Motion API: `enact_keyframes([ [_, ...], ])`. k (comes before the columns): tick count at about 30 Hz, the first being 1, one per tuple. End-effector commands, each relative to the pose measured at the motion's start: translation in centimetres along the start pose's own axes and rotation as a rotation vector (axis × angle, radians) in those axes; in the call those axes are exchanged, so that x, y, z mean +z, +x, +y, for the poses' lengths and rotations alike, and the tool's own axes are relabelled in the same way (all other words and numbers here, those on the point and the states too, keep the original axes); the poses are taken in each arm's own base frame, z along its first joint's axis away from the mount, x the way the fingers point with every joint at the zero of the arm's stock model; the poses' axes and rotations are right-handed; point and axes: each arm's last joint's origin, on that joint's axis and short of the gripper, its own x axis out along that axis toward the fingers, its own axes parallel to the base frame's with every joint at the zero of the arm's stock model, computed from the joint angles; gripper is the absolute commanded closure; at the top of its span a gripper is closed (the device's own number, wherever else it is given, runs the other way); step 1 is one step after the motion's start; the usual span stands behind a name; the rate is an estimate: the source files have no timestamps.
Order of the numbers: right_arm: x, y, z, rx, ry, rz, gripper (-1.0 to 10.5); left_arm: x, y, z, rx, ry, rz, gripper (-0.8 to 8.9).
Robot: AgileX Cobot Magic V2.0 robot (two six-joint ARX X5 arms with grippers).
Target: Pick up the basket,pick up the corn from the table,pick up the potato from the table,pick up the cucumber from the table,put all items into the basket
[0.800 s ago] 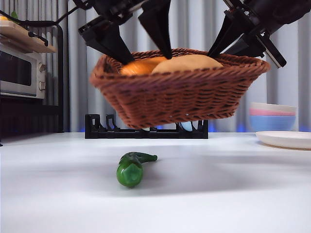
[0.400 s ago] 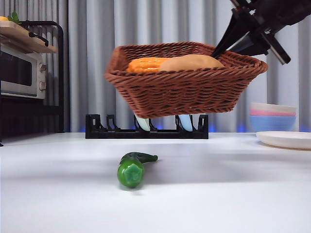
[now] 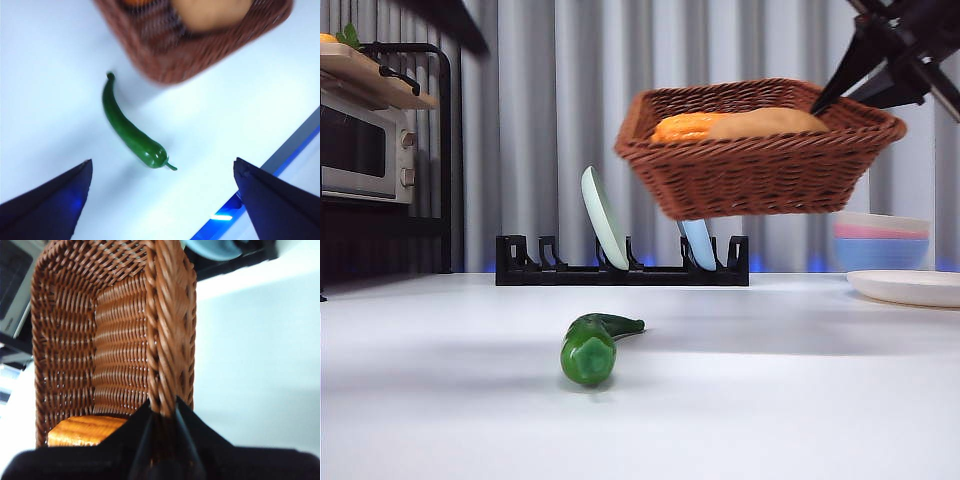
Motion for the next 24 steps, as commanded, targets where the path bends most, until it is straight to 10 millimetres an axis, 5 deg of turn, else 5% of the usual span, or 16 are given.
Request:
enact_keyframes([
  [1,0.8,-0.6,0.2,0.018,0.0,-0.037,9.6,-1.6,3.0,0.3,0.015,-0.069,0.047,3.43],
  [14,1.0,-0.8,-0.2,0.007,0.006,-0.045,9.6,-2.1,13.9,1.5,0.055,-0.134,0.168,3.46],
  [20,1.0,-0.8,-0.2,0.006,0.006,-0.044,9.6,-2.4,15.9,3.2,0.08,-0.163,0.211,3.48],
  [24,1.0,-0.8,-0.2,0.006,0.006,-0.044,9.6,-2.2,16.0,3.4,0.079,-0.148,0.193,5.61],
])
